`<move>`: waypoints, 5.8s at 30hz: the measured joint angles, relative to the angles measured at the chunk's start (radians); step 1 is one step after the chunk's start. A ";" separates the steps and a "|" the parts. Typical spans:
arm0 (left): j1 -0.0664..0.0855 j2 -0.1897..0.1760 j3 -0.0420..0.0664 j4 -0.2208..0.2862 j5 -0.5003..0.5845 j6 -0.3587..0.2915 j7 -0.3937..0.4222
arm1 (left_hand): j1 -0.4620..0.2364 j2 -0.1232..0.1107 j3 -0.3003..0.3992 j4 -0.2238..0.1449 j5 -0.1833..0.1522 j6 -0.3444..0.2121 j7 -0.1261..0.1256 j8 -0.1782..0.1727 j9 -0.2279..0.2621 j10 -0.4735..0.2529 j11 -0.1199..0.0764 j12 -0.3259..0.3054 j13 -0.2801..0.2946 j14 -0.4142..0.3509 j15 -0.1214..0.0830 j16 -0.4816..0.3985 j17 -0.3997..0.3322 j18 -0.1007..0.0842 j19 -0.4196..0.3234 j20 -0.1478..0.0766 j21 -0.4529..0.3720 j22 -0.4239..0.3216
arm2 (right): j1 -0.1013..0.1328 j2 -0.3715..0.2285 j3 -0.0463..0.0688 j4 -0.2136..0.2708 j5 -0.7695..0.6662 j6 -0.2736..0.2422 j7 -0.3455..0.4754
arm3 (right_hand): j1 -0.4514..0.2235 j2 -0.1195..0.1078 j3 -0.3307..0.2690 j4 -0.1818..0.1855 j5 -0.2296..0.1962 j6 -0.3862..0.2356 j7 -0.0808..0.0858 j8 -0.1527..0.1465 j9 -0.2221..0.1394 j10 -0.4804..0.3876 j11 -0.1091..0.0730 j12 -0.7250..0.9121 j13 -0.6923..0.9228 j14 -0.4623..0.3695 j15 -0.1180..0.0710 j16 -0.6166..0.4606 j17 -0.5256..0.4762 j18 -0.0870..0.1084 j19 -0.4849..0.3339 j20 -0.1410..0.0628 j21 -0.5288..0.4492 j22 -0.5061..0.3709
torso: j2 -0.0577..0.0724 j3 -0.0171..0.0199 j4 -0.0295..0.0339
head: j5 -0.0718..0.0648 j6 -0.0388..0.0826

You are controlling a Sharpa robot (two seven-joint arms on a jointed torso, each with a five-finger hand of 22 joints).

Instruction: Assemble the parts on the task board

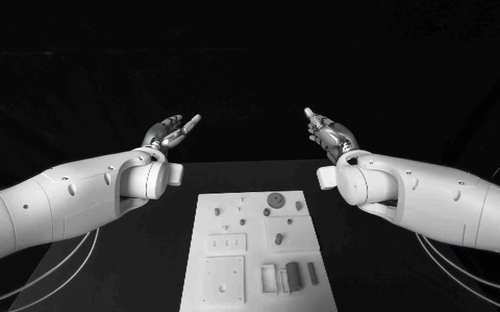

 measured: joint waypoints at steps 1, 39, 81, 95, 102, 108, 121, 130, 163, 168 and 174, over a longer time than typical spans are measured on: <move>0.009 0.002 -0.006 -0.013 -0.002 0.016 -0.016 | 0.022 0.001 -0.006 0.006 0.003 0.002 0.002 0.003 0.006 0.006 0.006 0.000 0.001 0.002 0.005 0.004 0.005 0.000 0.000 0.004 0.002 0.009 | 0.013 0.004 -0.006 -0.016 -0.004 0.027 -0.017 | 0.011 0.001 0.002 0.002 0.000 0.007 0.000 0.003 0.004 0.005 0.005 0.000 0.001 0.004 0.004 0.002 0.004 0.000 0.002 0.002 0.000 0.009 | 0.000 0.0000 0.0000 | 0.000 0.000; 0.007 -0.069 -0.028 0.062 -0.089 0.346 -0.117 | 0.371 0.106 -0.082 0.016 0.012 0.640 0.093 0.207 0.180 0.834 0.033 0.190 0.116 0.788 -0.041 0.324 0.310 0.136 0.808 -0.093 0.134 0.521 | 0.058 0.135 -0.078 -0.283 -1.133 0.372 -0.260 | 0.505 -0.094 -0.065 -0.196 0.054 0.636 0.062 0.236 0.174 0.889 -0.096 0.174 0.126 0.893 -0.138 0.406 0.325 0.221 0.772 -0.038 0.268 0.674 | 0.039 0.0114 0.0226 | -0.005 0.011; 0.018 -0.111 -0.024 0.118 -0.104 0.362 -0.122 | 0.359 0.094 -0.088 0.016 0.011 0.640 0.093 0.184 0.162 0.840 0.040 0.155 0.111 0.799 -0.038 0.298 0.322 0.116 0.825 -0.104 0.119 0.505 | 0.002 0.148 -0.077 -0.164 -1.566 0.388 -0.356 | 0.175 -0.236 0.396 -0.518 0.059 0.678 0.061 0.081 0.166 0.739 -0.063 0.034 0.105 1.145 -0.158 0.995 0.579 0.154 1.104 -0.207 0.714 0.769 | 0.148 0.0257 0.0862 | -0.037 0.004; 0.018 -0.110 -0.024 0.114 -0.104 0.365 -0.124 | 0.359 0.094 -0.088 0.016 0.011 0.640 0.093 0.184 0.161 0.844 0.037 0.151 0.110 0.799 -0.038 0.298 0.323 0.108 0.829 -0.107 0.115 0.504 | -0.016 0.142 -0.077 -0.159 -1.602 0.394 -0.370 | 0.203 -0.208 0.391 -0.559 0.059 0.708 0.048 0.116 0.184 0.805 -0.079 0.070 0.116 1.140 -0.167 1.018 0.568 0.155 1.103 -0.207 0.720 0.769 | 0.160 0.0290 0.0881 | -0.036 -0.003; 0.018 -0.111 -0.024 0.114 -0.105 0.367 -0.126 | 0.359 0.094 -0.088 0.016 0.011 0.640 0.093 0.184 0.161 0.844 0.037 0.151 0.110 0.800 -0.039 0.298 0.324 0.108 0.829 -0.107 0.115 0.504 | -0.026 0.145 -0.077 -0.159 -1.622 0.392 -0.373 | 0.214 -0.198 0.387 -0.563 0.059 0.725 0.047 0.127 0.191 0.858 -0.090 0.087 0.140 1.143 -0.176 1.027 0.561 0.155 1.103 -0.207 0.728 0.769 | 0.170 0.0323 0.0899 | -0.039 -0.004; 0.018 -0.111 -0.024 0.114 -0.105 0.369 -0.127 | 0.359 0.094 -0.088 0.016 0.011 0.640 0.093 0.180 0.161 0.844 0.037 0.147 0.110 0.802 -0.041 0.294 0.325 0.107 0.829 -0.107 0.115 0.503 | -0.027 0.151 -0.075 -0.161 -1.636 0.380 -0.373 | 0.223 -0.188 0.384 -0.565 0.059 0.734 0.048 0.133 0.195 0.873 -0.098 0.088 0.156 1.144 -0.185 1.032 0.557 0.155 1.102 -0.206 0.732 0.769 | 0.178 0.0346 0.0917 | -0.040 -0.002; 0.018 -0.107 -0.024 0.109 -0.105 0.374 -0.132 | 0.351 0.094 -0.088 0.016 0.011 0.640 0.093 0.180 0.159 0.844 0.037 0.143 0.111 0.802 -0.041 0.290 0.327 0.106 0.829 -0.107 0.111 0.501 | -0.026 0.152 -0.073 -0.164 -1.664 0.359 -0.373 | 0.239 -0.173 0.384 -0.565 0.058 0.756 0.043 0.142 0.203 0.897 -0.106 0.090 0.179 1.148 -0.188 1.038 0.550 0.156 1.106 -0.209 0.740 0.769 | 0.189 0.0366 0.0932 | -0.042 -0.002; 0.018 -0.106 -0.024 0.107 -0.105 0.380 -0.136 | 0.351 0.094 -0.088 0.016 0.011 0.640 0.093 0.176 0.158 0.844 0.037 0.143 0.110 0.802 -0.041 0.290 0.328 0.100 0.833 -0.111 0.111 0.501 | -0.024 0.144 -0.072 -0.150 -1.685 0.358 -0.379 | 0.239 -0.173 0.381 -0.568 0.058 0.766 0.041 0.145 0.206 0.908 -0.108 0.089 0.189 1.147 -0.196 1.042 0.546 0.157 1.102 -0.213 0.740 0.769 | 0.193 0.0378 0.0937 | -0.043 -0.005; 0.018 -0.108 -0.024 0.106 -0.110 0.392 -0.145 | 0.351 0.094 -0.093 0.016 0.011 0.643 0.096 0.176 0.156 0.848 0.040 0.136 0.110 0.802 -0.041 0.282 0.333 0.098 0.833 -0.111 0.107 0.498 | -0.023 0.141 -0.071 -0.154 -1.743 0.325 -0.378 | 0.274 -0.182 0.381 -0.568 0.058 0.780 0.027 0.150 0.218 0.934 -0.117 0.094 0.235 1.144 -0.206 1.050 0.536 0.162 1.102 -0.212 0.748 0.769 | 0.203 0.0404 0.0953 | -0.045 -0.001; 0.018 -0.108 -0.024 0.106 -0.110 0.394 -0.146 | 0.351 0.094 -0.093 0.016 0.011 0.643 0.096 0.176 0.156 0.848 0.040 0.132 0.110 0.802 -0.041 0.282 0.333 0.092 0.836 -0.115 0.107 0.498 | -0.024 0.145 -0.071 -0.159 -1.752 0.315 -0.378 | 0.278 -0.178 0.381 -0.568 0.058 0.780 0.027 0.150 0.218 0.936 -0.116 0.098 0.239 1.144 -0.206 1.050 0.535 0.162 1.100 -0.211 0.748 0.769 | 0.204 0.0404 0.0955 | -0.045 0.002; 0.018 -0.108 -0.024 0.107 -0.112 0.396 -0.148 | 0.351 0.094 -0.093 0.016 0.011 0.643 0.096 0.176 0.156 0.848 0.040 0.132 0.110 0.802 -0.041 0.282 0.335 0.092 0.836 -0.115 0.107 0.498 | -0.024 0.147 -0.071 -0.162 -1.758 0.309 -0.379 | 0.278 -0.178 0.381 -0.568 0.058 0.780 0.027 0.150 0.218 0.938 -0.117 0.098 0.239 1.144 -0.206 1.050 0.534 0.161 1.100 -0.211 0.748 0.769 | 0.205 0.0404 0.0958 | -0.045 0.003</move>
